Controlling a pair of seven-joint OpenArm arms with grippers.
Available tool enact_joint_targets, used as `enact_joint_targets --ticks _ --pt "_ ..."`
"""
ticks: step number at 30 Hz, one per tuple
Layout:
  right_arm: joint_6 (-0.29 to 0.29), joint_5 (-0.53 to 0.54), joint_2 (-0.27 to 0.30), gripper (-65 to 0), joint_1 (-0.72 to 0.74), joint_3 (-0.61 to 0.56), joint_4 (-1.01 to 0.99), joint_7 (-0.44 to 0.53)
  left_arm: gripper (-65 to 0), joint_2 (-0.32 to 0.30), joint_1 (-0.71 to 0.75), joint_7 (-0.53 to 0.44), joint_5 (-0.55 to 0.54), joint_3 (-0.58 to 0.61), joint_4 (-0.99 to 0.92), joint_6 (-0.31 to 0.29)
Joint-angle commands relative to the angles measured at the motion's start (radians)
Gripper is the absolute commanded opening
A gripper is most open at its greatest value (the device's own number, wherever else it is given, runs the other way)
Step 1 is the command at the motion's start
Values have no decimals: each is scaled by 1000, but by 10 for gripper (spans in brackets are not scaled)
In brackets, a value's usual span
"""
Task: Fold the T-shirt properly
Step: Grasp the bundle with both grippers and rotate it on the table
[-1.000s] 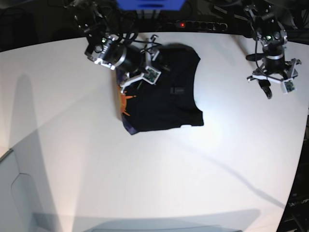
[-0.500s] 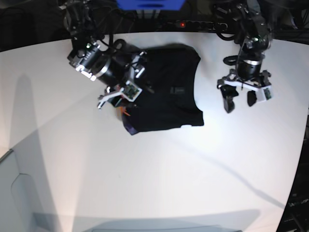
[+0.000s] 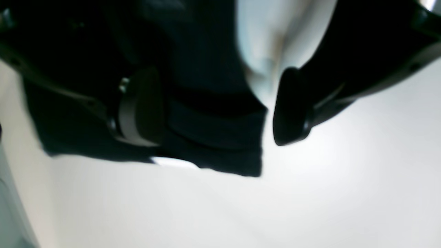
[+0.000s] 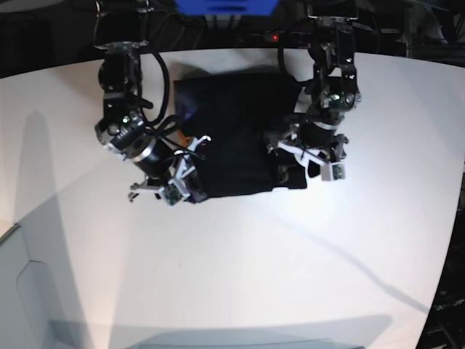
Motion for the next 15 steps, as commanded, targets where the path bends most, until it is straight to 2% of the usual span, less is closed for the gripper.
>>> enact_joint_targets --ticks 1,4,10,15 --pt "11 14 -8 -582 24 0 0 27 -173 1 -12 -20 -8 0 0 -5" --pt "11 12 -11 -634 43 0 -69 28 -173 1 -43 -22 -10 0 -64 -5" --pt "11 14 1 -634 70 32 -194 33 -173 2 -93 -23 -7 0 -196 -5" --pt "11 11 1 -634 89 83 -271 116 -173 2 -106 -23 -5 0 -235 -5"
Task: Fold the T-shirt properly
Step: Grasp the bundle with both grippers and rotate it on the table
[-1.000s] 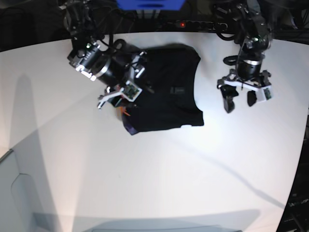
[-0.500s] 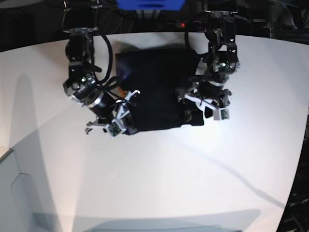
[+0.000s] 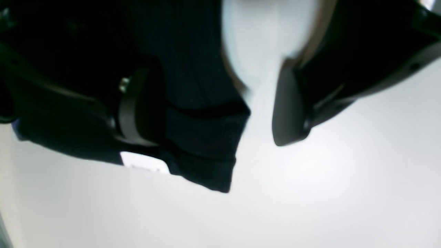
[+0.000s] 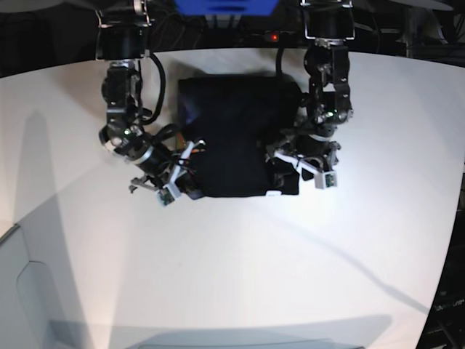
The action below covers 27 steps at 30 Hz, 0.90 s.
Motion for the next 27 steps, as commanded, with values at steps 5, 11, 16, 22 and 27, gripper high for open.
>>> enact_joint_targets --ticks 5,11,16,22,27 --pt "11 11 -4 -634 21 106 79 33 -173 1 32 43 -9 1 119 9" --pt "11 11 -24 -634 14 178 227 24 -171 -6 181 43 -9 -5 394 9" --pt "11 11 -21 -634 -20 188 306 23 -170 4 279 43 -9 1 431 9" --pt "11 6 -19 -634 -63 188 339 23 -169 66 276 43 -9 1 313 5" --pt "11 5 2 -634 -82 188 361 23 -173 77 275 43 -9 48 254 1"
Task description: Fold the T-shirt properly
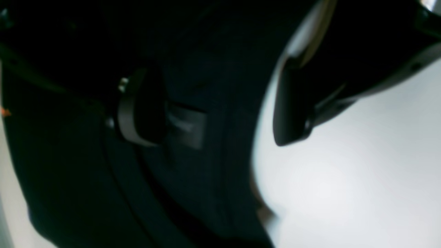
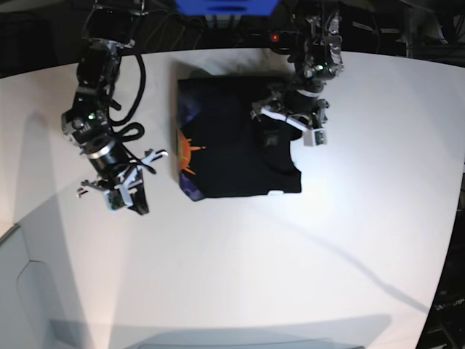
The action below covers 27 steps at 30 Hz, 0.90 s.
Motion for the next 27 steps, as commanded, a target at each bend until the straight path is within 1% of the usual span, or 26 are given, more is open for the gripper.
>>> enact_joint_targets --ticks 1,2,4,6,8,10,12,14,18,20,22,24,27 --pt "11 18 9 -634 8 0 27 26 -175 4 4 6 -9 11 7 -6" --pt "11 18 18 -634 4 2 39 26 -178 4 9 6 -9 18 5 -6" --pt "11 18 36 -634 1 2 61 26 -225 4 10 7 -9 30 5 -7" --pt "11 18 49 -634 1 29 76 26 -322 4 7 7 -9 45 -9 -7" --pt "11 18 41 -634 7 97 93 26 -428 4 1 7 -9 51 -24 -7" --pt "11 18 35 -634 12 155 98 26 -513 2 0 7 -9 51 -28 -7" --pt "11 19 38 -634 22 209 99 26 -586 -18 -17 7 -9 54 -28 -7" --pt "11 19 40 -634 24 273 98 26 -650 -64 -36 7 -9 93 -39 -7" --pt "11 19 36 -634 24 376 99 26 -647 -188 -117 7 -9 202 -88 -7" --pt "11 19 36 -634 24 416 101 26 -648 -254 -171 7 -9 282 -114 -9" --pt "11 19 36 -634 24 451 101 26 -648 -337 -255 7 -7 390 -151 -9" --pt "11 19 36 -634 21 473 101 26 -648 -401 -355 6 -7 518 -185 -9" --pt "11 19 33 -634 12 486 101 26 -648 -458 -534 3 -1 753 -228 -9"
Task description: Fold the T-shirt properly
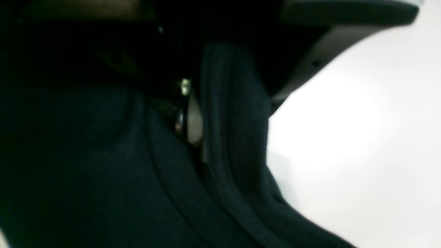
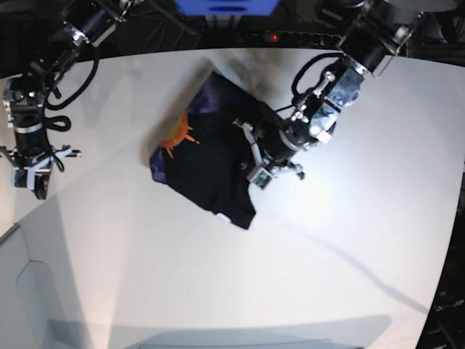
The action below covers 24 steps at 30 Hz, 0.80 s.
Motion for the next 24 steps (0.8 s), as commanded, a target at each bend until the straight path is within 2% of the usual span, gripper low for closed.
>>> enact_joint_targets --ticks 1,5,9,12,16,18,21,24 --pt "11 19 9 -634 3 9 18 27 -648 -8 -64 15 9 64 -7 2" --pt "11 19 -18 -634 -9 14 18 27 -648 15 -278 12 6 344 -72 2" --pt "11 18 -20 -634 -32 12 18 27 -648 92 -388 12 10 500 -141 2" --pt "11 18 -44 -634 -43 14 20 27 -648 161 -428 12 12 539 -202 -18" --pt "11 18 -47 -634 -57 14 26 27 -647 218 -457 14 32 542 -253 -185" --pt "11 18 -47 -634 -66 14 26 27 -645 226 -460 18 86 542 -256 -234" --pt "11 18 -47 -634 -66 14 26 27 -640 229 -460 21 195 542 -256 -250" --pt "11 18 -47 -634 -69 14 26 27 -556 230 -459 23 280 542 -253 -244"
